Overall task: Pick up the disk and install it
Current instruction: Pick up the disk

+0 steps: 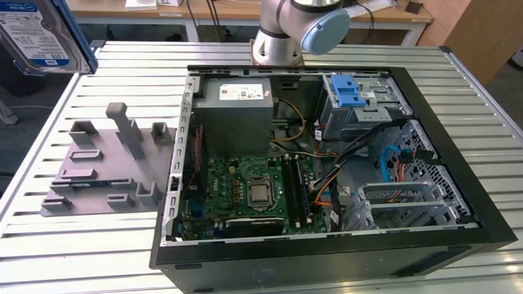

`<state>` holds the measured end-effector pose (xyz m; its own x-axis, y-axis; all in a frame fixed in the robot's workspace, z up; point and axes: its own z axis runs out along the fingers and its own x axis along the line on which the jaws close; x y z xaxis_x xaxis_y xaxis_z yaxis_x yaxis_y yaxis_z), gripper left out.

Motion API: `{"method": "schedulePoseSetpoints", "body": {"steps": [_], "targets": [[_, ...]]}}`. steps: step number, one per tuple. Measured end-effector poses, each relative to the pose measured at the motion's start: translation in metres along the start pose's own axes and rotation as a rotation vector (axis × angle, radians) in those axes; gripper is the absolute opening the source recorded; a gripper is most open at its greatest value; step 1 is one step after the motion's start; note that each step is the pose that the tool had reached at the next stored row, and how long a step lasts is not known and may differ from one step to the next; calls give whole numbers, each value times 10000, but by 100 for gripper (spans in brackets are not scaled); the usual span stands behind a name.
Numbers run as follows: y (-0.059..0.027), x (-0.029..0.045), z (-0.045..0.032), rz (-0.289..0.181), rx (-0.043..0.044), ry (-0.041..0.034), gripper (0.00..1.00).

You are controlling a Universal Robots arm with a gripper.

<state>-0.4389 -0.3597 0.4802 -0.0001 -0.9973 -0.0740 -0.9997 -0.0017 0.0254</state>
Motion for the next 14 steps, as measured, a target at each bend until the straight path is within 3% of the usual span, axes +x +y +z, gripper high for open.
{"method": "schedulePoseSetpoints", "body": {"steps": [7,14], "targets": [[0,116,-8,7,1,0,37],[-41,158,-13,8,-4,-1,37]]}}
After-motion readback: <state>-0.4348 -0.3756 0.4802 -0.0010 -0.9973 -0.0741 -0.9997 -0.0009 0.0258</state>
